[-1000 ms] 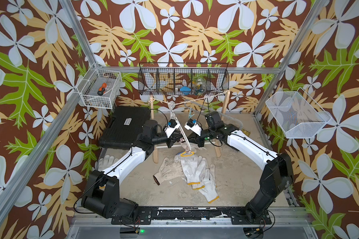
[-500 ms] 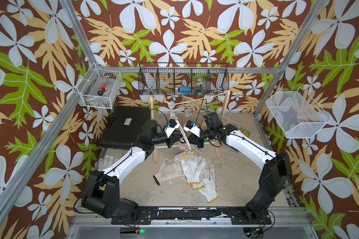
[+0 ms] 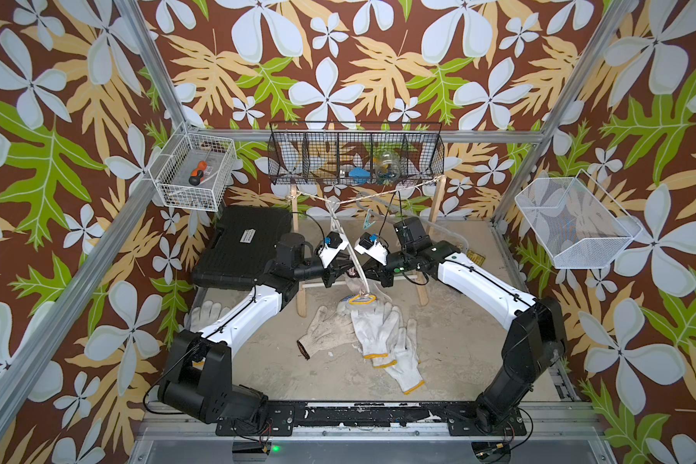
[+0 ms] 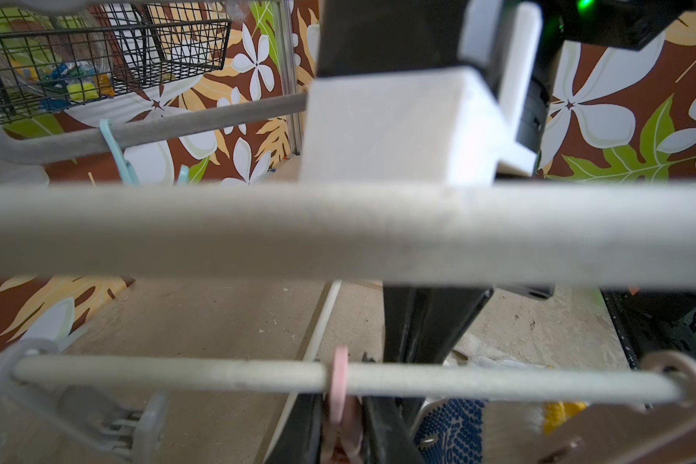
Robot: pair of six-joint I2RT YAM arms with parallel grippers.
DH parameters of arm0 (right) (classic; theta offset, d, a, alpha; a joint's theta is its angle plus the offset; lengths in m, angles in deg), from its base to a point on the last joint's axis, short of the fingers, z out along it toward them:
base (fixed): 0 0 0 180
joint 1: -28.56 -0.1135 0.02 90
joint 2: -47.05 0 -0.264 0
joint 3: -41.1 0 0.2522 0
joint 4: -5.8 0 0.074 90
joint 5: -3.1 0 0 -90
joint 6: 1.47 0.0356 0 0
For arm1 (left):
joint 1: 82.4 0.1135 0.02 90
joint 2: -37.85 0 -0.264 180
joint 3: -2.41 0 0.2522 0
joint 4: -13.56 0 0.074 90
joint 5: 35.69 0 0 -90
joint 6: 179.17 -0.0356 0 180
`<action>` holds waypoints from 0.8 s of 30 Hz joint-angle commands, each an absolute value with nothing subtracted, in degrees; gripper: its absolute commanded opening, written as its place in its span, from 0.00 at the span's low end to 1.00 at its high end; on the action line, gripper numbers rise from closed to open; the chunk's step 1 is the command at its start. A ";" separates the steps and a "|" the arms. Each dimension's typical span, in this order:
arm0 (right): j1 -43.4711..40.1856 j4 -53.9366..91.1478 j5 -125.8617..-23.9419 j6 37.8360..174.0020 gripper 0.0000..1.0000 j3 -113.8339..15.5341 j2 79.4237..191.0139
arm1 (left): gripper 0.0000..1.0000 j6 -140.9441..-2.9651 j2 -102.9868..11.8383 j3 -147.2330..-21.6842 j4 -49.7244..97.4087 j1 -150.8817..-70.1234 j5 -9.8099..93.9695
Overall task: Clip the gloves onto a hanger to dry
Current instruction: Clamp the glove onto the hanger.
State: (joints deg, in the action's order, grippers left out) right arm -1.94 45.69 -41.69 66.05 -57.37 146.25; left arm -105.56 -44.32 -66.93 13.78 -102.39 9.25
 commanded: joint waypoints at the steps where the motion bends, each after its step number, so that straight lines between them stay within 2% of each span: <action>1: -1.95 43.01 -41.48 66.91 0.00 -57.36 145.83 | 0.20 -105.00 -43.96 -66.73 14.90 -102.27 8.12; 8: -1.85 43.37 -42.85 67.00 0.00 -57.59 145.76 | 0.48 -104.82 -43.56 -66.37 15.28 -102.09 8.95; 15: -1.85 43.20 -43.13 67.00 0.01 -57.06 145.49 | 0.57 -104.64 -43.42 -66.55 15.70 -101.88 10.05; 19: -1.80 43.29 -43.96 67.03 0.08 -56.87 145.49 | 0.65 -104.55 -42.92 -66.33 16.20 -101.74 10.78; 24: -1.83 42.68 -45.49 67.05 0.27 -56.62 145.27 | 0.73 -104.63 -41.57 -66.02 17.64 -101.69 11.63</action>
State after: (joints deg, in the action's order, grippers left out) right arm -1.85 44.03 -44.42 66.91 -56.80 145.86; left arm -104.55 -42.33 -66.20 16.47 -101.85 10.96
